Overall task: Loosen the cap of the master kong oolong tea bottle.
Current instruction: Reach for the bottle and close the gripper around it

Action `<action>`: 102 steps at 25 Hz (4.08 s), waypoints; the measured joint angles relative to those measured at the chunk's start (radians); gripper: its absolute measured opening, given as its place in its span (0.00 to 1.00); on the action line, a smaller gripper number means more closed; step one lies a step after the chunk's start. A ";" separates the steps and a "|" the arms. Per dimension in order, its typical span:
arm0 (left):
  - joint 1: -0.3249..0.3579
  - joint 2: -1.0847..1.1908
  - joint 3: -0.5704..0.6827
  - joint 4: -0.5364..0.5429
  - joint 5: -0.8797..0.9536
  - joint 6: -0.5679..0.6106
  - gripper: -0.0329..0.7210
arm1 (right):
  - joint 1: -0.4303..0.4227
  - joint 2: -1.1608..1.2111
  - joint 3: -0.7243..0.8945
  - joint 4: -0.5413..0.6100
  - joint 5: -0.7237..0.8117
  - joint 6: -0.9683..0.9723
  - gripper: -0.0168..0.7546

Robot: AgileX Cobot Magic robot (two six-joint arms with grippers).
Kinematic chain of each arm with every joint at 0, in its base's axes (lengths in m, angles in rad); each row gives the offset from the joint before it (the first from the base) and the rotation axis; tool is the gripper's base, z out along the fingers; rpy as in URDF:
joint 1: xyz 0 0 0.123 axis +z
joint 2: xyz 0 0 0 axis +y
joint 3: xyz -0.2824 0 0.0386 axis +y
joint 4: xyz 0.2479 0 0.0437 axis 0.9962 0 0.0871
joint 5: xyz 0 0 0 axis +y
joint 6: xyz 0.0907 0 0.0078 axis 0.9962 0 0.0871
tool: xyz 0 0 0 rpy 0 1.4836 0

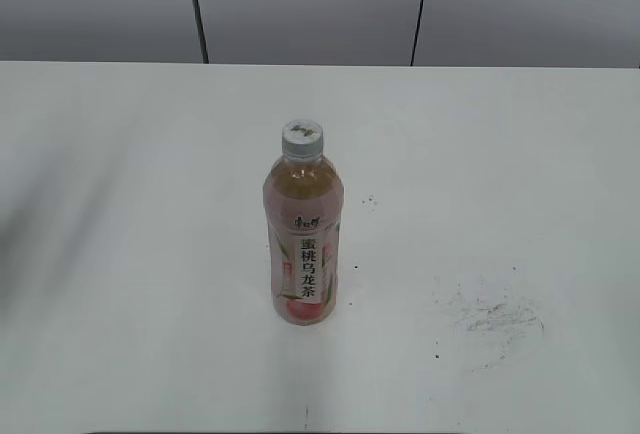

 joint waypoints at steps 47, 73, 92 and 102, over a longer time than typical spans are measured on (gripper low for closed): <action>-0.120 0.748 0.331 0.791 -1.182 -0.245 0.76 | 0.000 0.000 0.000 0.000 0.000 0.000 0.65; -0.285 1.067 0.032 0.963 -1.188 -0.405 0.82 | 0.000 0.000 0.000 0.000 0.000 0.000 0.65; -0.339 1.172 -0.082 0.942 -1.189 -0.406 0.65 | 0.000 0.000 0.000 0.000 0.000 0.000 0.65; -0.339 1.172 -0.082 0.942 -1.189 -0.405 0.64 | 0.000 0.000 0.000 0.000 0.000 0.000 0.65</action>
